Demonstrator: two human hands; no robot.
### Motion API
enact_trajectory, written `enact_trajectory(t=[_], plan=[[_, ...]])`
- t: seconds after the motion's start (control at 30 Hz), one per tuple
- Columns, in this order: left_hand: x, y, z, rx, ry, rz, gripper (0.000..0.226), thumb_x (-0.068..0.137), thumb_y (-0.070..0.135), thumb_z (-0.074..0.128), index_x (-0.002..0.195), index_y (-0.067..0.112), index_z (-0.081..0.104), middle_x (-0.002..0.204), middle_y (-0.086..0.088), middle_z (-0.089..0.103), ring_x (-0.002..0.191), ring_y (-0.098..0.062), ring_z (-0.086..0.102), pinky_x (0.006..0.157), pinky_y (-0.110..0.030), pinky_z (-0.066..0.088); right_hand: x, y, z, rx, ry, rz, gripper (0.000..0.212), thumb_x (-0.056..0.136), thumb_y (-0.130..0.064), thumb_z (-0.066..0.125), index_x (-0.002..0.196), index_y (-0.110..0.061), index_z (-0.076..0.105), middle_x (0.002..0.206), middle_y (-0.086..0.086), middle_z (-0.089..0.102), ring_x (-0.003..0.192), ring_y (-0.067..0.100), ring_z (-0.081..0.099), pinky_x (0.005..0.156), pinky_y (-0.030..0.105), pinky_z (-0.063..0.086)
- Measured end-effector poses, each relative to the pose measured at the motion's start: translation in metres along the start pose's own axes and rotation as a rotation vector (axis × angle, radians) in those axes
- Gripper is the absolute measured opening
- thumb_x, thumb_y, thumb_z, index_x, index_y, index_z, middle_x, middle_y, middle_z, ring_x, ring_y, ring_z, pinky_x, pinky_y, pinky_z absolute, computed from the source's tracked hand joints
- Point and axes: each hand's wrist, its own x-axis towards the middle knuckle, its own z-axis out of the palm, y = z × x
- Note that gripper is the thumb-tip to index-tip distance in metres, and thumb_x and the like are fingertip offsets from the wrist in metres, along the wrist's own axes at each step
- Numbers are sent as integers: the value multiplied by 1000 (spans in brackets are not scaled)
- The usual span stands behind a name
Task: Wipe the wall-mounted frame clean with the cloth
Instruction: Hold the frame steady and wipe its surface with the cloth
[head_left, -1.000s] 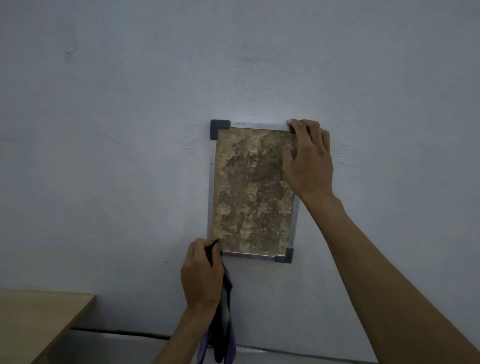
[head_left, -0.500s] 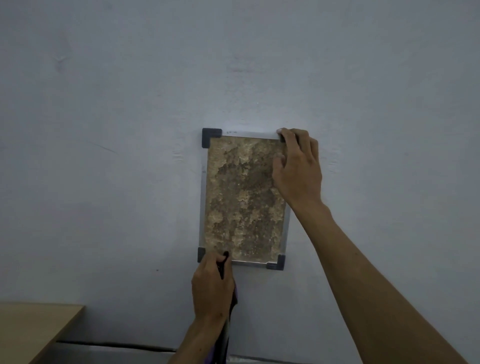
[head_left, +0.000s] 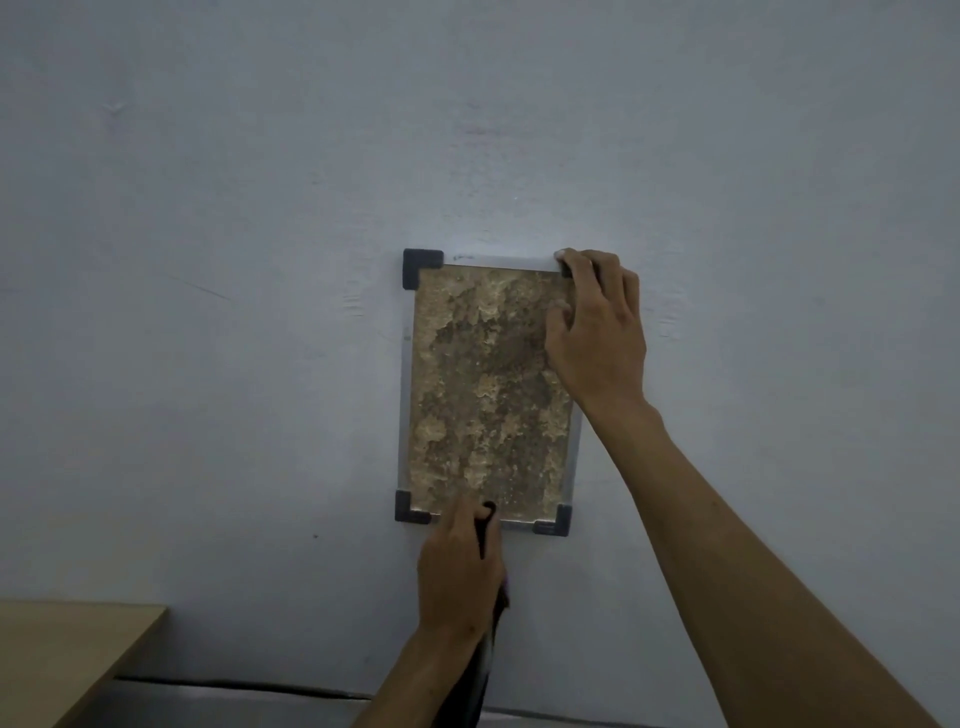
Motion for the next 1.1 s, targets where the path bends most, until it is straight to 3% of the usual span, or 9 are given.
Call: enact_trajectory(t=[0.07, 0.2, 0.33, 0.47, 0.57, 0.8, 0.9, 1.0, 1.1], plan=[[3, 7, -3, 12, 49, 51, 16, 93, 12, 70, 84, 16, 57, 74, 6, 58, 60, -9, 54, 59, -20, 46, 0, 1, -1, -3, -3, -6, 51, 89, -9, 54, 139, -15, 55, 138, 1, 52, 130, 21, 42, 90, 38, 55], [27, 3, -31, 1, 255, -35, 13, 93, 14, 69, 86, 14, 58, 79, 2, 60, 66, -16, 57, 59, -29, 47, 0, 3, -1, -1, -1, -15, 51, 89, -10, 55, 139, -15, 55, 137, 1, 52, 130, 21, 42, 89, 38, 55], [39, -4, -45, -35, 397, -124, 10, 96, 12, 64, 89, 13, 57, 82, 1, 59, 69, -13, 56, 61, -14, 40, -1, 2, 3, 4, 13, -14, 52, 88, -10, 54, 139, -15, 55, 137, 1, 52, 129, 21, 42, 89, 40, 55], [15, 6, -14, -6, 228, -10, 12, 93, 12, 68, 88, 13, 57, 78, 6, 57, 61, -2, 47, 56, -5, 38, -1, 1, 4, 4, 24, 3, 52, 87, -10, 53, 138, -16, 55, 137, 1, 52, 129, 21, 41, 87, 42, 56], [4, 5, 2, 43, 120, 54, 17, 91, 12, 72, 85, 16, 56, 71, 7, 56, 57, -6, 50, 51, -10, 39, -1, 2, 3, -1, 19, -7, 52, 87, -9, 54, 139, -16, 54, 137, 0, 51, 129, 20, 41, 90, 42, 55], [28, -5, -30, -22, 322, -8, 10, 95, 14, 66, 88, 11, 59, 81, 2, 59, 68, -12, 54, 61, -20, 44, -1, 2, 4, 3, 14, -7, 52, 87, -10, 55, 139, -17, 54, 137, 0, 51, 129, 20, 42, 88, 41, 56], [13, 2, -12, -10, 203, 25, 10, 94, 14, 68, 88, 13, 59, 77, 3, 59, 62, -9, 53, 56, -12, 41, -1, 2, 5, 8, 26, 2, 52, 87, -10, 54, 139, -17, 54, 137, 0, 51, 129, 20, 41, 86, 41, 56], [-1, -1, 9, 37, 30, 110, 15, 93, 11, 70, 86, 15, 57, 73, 4, 56, 57, -9, 53, 52, -21, 46, -2, 2, 5, 4, 22, 2, 52, 88, -10, 54, 139, -17, 54, 137, 0, 51, 130, 20, 41, 87, 42, 56], [5, 2, 8, 32, 0, 159, 12, 93, 13, 70, 88, 14, 59, 77, 4, 58, 61, -9, 54, 55, -25, 50, -1, 3, 2, 3, 13, -13, 52, 88, -10, 55, 139, -17, 54, 137, 0, 51, 130, 20, 41, 89, 40, 55]])
